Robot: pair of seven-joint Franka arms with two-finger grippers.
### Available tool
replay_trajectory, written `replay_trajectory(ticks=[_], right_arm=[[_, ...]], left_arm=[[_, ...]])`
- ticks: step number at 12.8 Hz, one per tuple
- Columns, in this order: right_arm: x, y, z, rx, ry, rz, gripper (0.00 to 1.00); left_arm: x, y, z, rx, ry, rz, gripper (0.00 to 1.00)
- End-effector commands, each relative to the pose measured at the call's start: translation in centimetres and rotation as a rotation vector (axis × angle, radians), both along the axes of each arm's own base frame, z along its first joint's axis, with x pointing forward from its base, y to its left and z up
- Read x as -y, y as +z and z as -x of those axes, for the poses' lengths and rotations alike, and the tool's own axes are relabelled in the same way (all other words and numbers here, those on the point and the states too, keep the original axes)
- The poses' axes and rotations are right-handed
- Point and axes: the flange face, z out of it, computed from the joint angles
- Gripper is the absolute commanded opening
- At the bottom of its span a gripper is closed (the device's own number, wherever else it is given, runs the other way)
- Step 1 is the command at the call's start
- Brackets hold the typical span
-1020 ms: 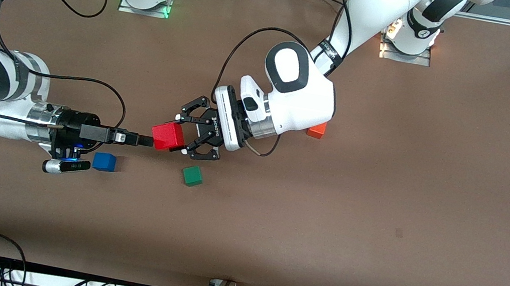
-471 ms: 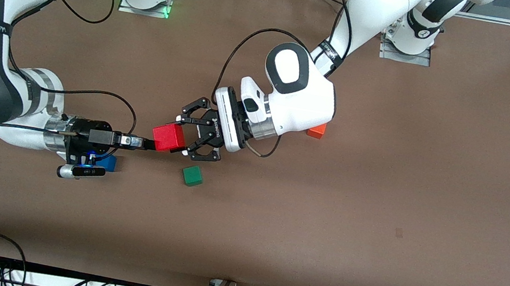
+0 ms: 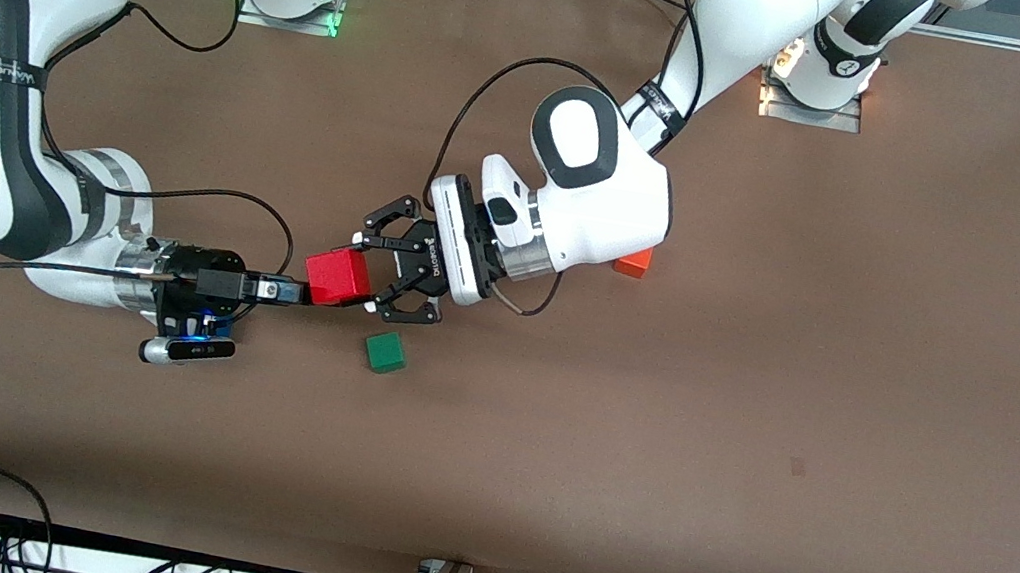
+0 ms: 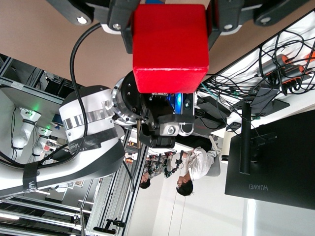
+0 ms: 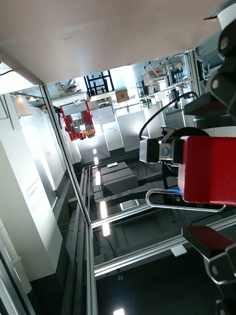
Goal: Pass red block to right arm, stack on blue
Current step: 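Close the right gripper on the red cube held by the left gripper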
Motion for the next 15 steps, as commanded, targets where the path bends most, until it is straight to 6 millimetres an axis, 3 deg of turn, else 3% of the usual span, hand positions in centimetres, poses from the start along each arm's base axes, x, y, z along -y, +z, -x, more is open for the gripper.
replay_trajectory(ticks=[1, 7, 15], right_arm=[[-0.18, 0.43, -0.20, -0.026, -0.006, -0.036, 0.98], [-0.36, 0.88, -0.22, -0.054, 0.000, -0.034, 0.85], [-0.34, 0.98, -0.23, -0.060, 0.000, -0.033, 0.60]], left_arm=[[0.30, 0.52, -0.27, 0.005, 0.018, 0.030, 0.00], [0.20, 0.52, -0.35, 0.005, 0.020, 0.030, 0.00], [0.21, 0.24, -0.33, 0.002, 0.019, 0.027, 0.00]])
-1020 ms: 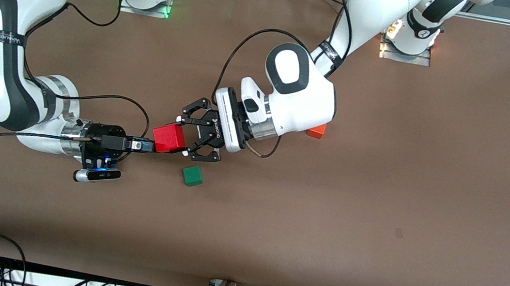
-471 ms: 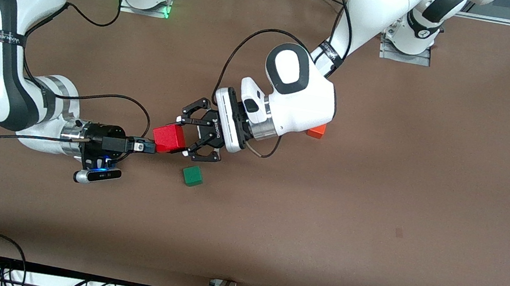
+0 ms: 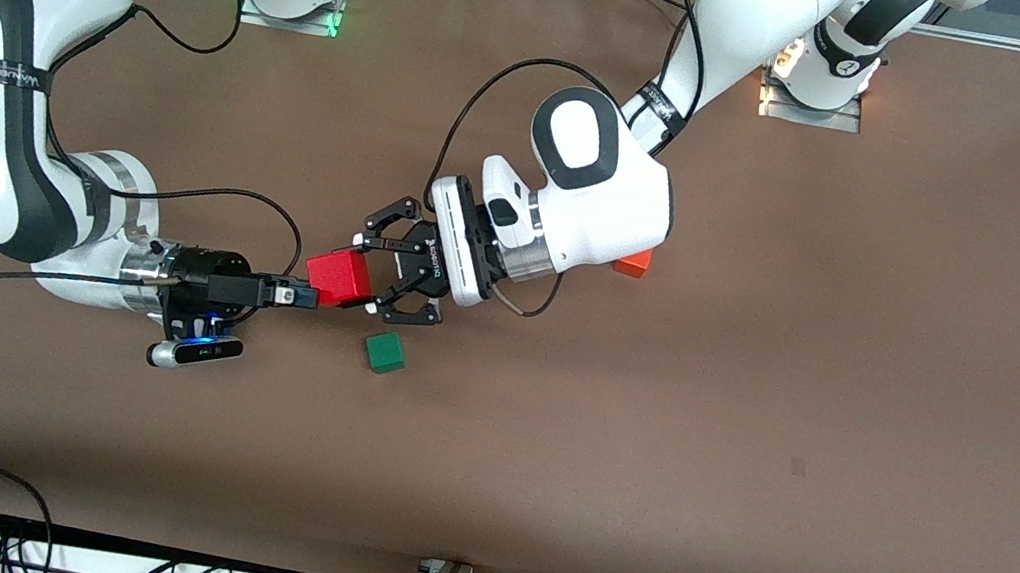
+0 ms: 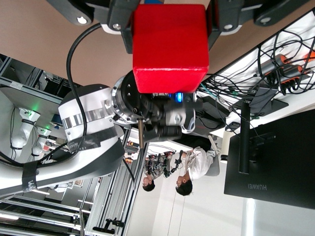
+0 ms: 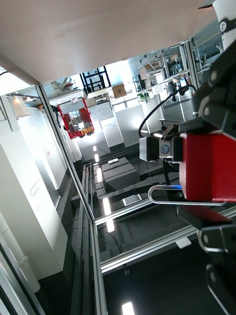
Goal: Pass red block to right arm, stack on blue
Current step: 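Close the right gripper on the red cube held by the left gripper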
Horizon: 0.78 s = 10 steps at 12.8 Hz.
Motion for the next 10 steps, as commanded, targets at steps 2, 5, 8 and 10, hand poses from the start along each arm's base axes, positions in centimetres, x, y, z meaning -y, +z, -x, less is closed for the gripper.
replay_trajectory(ticks=[2, 5, 8, 10], right_arm=[[-0.21, 0.83, -0.10, -0.008, -0.005, -0.021, 0.52], [-0.21, 0.94, -0.10, -0.006, -0.005, -0.021, 0.40], [-0.14, 1.17, -0.18, 0.000, -0.004, -0.024, 0.26], [0.21, 1.34, -0.30, 0.003, -0.006, -0.026, 0.15]], left_arm=[[0.35, 0.00, -0.16, -0.003, 0.013, 0.025, 0.00], [0.40, 0.00, -0.12, -0.005, 0.012, 0.026, 0.00], [0.34, -0.29, -0.09, -0.047, 0.023, 0.036, 1.00], [0.34, -0.20, -0.11, -0.068, 0.028, 0.044, 1.00]])
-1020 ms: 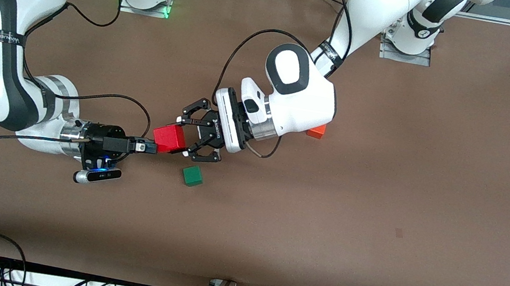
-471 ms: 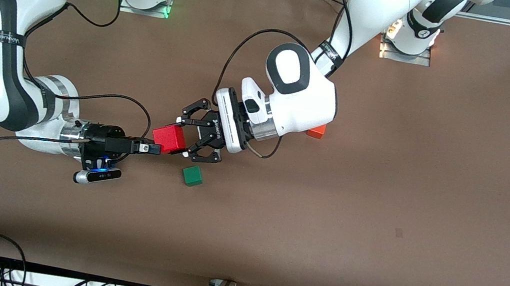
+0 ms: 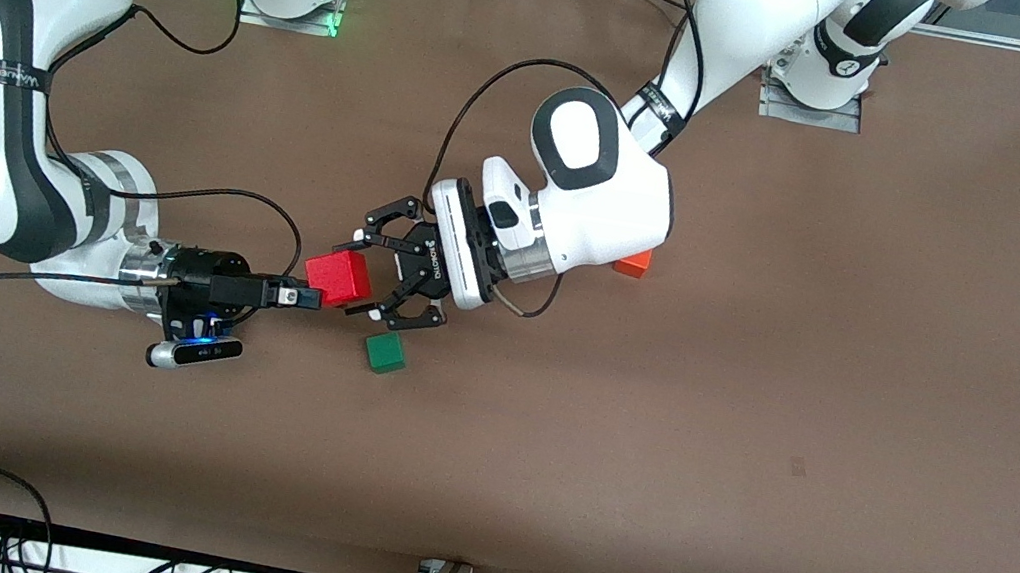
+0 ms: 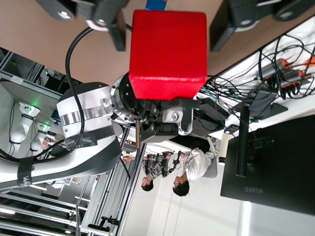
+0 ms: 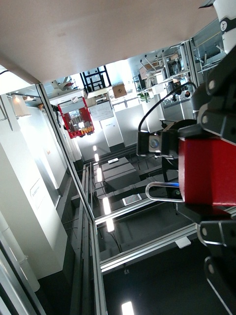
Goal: Pass red block to right arm, stack on blue
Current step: 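Open the left gripper and draw it back from the red cube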
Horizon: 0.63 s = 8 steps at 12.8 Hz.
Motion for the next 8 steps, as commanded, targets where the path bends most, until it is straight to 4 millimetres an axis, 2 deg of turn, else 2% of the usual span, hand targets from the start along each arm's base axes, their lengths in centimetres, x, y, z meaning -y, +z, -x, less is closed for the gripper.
replay_trajectory(ticks=[1, 3, 4, 6, 8], right_arm=[[0.5, 1.2, -0.2, 0.001, -0.006, -0.027, 0.09], [1.1, 1.2, -0.4, 0.005, -0.011, -0.022, 0.08], [1.4, 1.3, -0.5, 0.009, -0.013, -0.016, 0.08], [2.7, 1.1, -0.7, 0.007, -0.007, 0.028, 0.08], [3.9, 2.9, -1.4, 0.061, 0.023, 0.114, 0.08]], left_arm=[[0.3, 0.2, 0.0, -0.018, 0.013, 0.027, 1.00], [-0.2, 0.1, -0.3, -0.015, 0.016, 0.016, 1.00], [-0.8, -0.7, -0.6, -0.027, 0.020, 0.002, 1.00], [-1.9, 0.3, -1.3, -0.018, 0.030, 0.008, 1.00], [-2.3, 0.5, -0.8, -0.033, 0.017, 0.000, 1.00]])
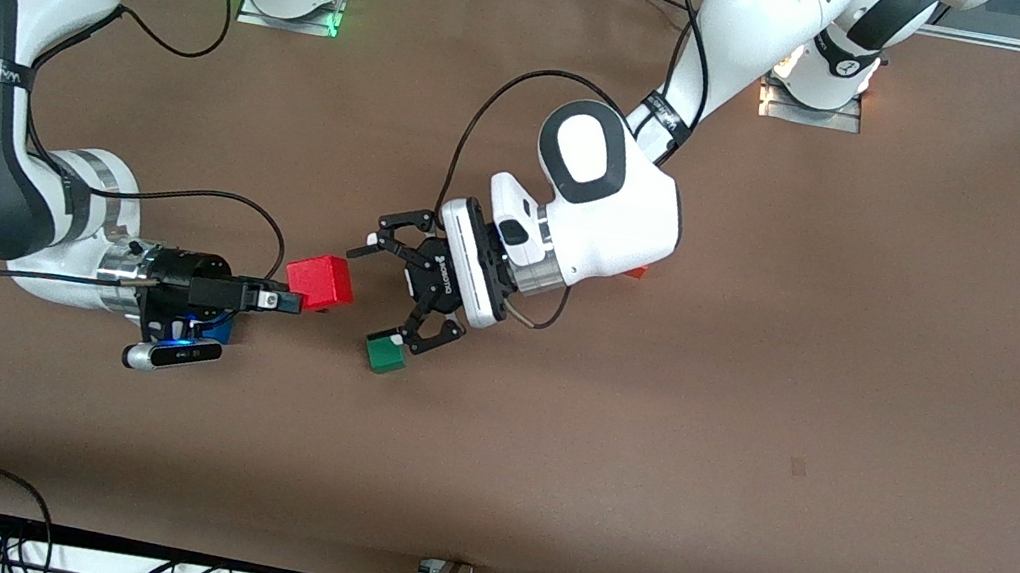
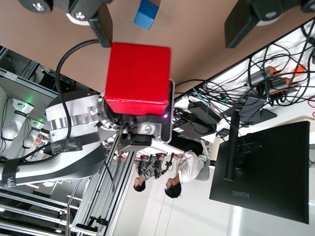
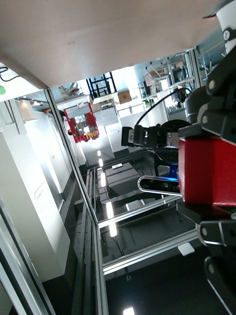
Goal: Pass red block to right arm, stack on blue
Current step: 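Open the left gripper and draw it back from the red cube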
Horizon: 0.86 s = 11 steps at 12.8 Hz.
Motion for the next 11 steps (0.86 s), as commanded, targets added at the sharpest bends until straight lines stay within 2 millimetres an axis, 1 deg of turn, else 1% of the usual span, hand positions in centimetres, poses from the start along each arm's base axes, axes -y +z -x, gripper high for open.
replay_trajectory(ticks=[1, 2, 3, 5, 7, 9, 10, 11], right_arm=[[1.6, 2.6, -0.7, 0.024, 0.049, 0.102, 0.08], [2.2, 3.3, -1.0, 0.042, 0.060, 0.152, 0.08], [2.5, 3.7, -1.1, 0.060, 0.075, 0.202, 0.08], [2.9, 3.9, -1.0, 0.084, 0.111, 0.303, 0.08], [4.0, 4.4, -0.9, 0.109, 0.137, 0.433, 0.08], [4.8, 5.5, -0.6, 0.152, 0.155, 0.588, 0.08], [5.4, 6.4, -0.4, 0.179, 0.160, 0.675, 0.08], [5.8, 7.3, -0.3, 0.211, 0.166, 0.765, 0.08]], left_arm=[[-1.8, 1.7, 0.3, -0.011, -0.028, -0.007, 1.00], [-2.6, 2.2, 0.5, -0.012, -0.065, -0.029, 1.00], [-4.2, 2.3, 0.4, -0.018, -0.094, -0.055, 1.00], [-7.1, 2.0, 0.5, -0.042, -0.160, -0.101, 1.00], [-10.7, 0.8, 0.0, -0.090, -0.220, -0.130, 1.00], [-14.2, -0.8, -0.4, -0.112, -0.290, -0.210, 1.00], [-15.8, -1.2, -0.4, -0.128, -0.327, -0.240, 1.00], [-18.2, -1.8, -0.8, -0.152, -0.354, -0.275, 1.00]])
